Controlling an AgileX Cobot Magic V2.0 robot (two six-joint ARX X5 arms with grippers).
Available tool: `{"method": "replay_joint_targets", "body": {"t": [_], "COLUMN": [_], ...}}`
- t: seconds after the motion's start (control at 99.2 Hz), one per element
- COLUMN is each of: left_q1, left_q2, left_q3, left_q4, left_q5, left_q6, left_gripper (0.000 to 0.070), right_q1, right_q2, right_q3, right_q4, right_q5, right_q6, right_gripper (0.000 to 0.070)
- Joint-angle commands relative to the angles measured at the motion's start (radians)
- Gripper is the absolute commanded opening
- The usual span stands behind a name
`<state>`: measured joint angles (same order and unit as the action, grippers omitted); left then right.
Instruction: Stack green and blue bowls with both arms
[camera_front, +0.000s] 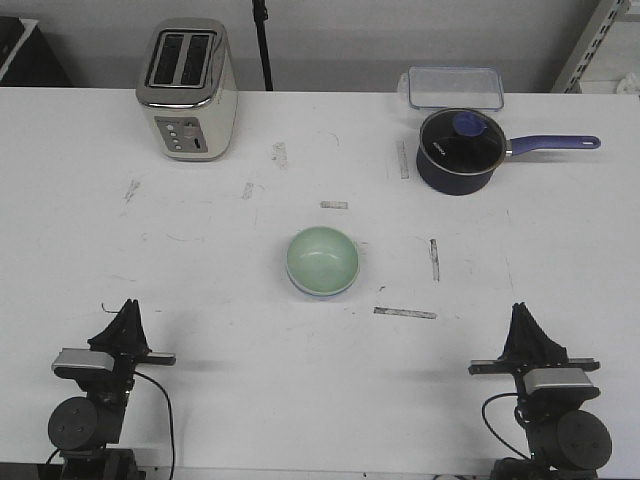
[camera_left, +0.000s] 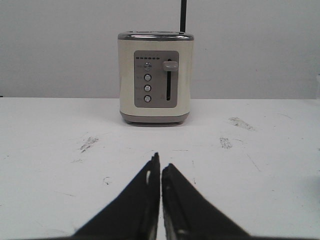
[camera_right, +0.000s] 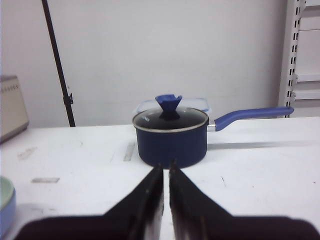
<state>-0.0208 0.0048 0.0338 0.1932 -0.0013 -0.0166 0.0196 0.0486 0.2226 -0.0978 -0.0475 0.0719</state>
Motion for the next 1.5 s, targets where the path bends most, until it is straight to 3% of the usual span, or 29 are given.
{"method": "replay_joint_targets", "body": {"t": [0.0,0.323,0.484,1.493], "left_q1": [0.000,0.000,0.000,0.000], "left_q2": [-0.002,-0.002,-0.002,-0.002], "left_q3": [-0.022,-0.022,-0.022,-0.022], "left_q4": [0.011,0.011,0.013,0.015], "left_q5": [-0.002,-0.002,-0.002,-0.002], "left_q6": [-0.003,-0.003,-0.003,-0.002], "left_gripper": [0.0001,0.0001,0.0001,0.0001], "right_q1": [0.000,0.000,0.001,0.001], "right_q2": [-0.030,-0.047,-0.047,-0.047], "right_q3": [-0.022,-0.136,-0.210,-0.210], "right_q4": [0.015,0.072,0.177,0.159], "right_q5": [0.004,0.018,0.004,-0.004], "right_q6": [-0.028,-0.028,-0.027,-0.024], "right_gripper": [0.0013,0.0013,0.0014,0.0014]}}
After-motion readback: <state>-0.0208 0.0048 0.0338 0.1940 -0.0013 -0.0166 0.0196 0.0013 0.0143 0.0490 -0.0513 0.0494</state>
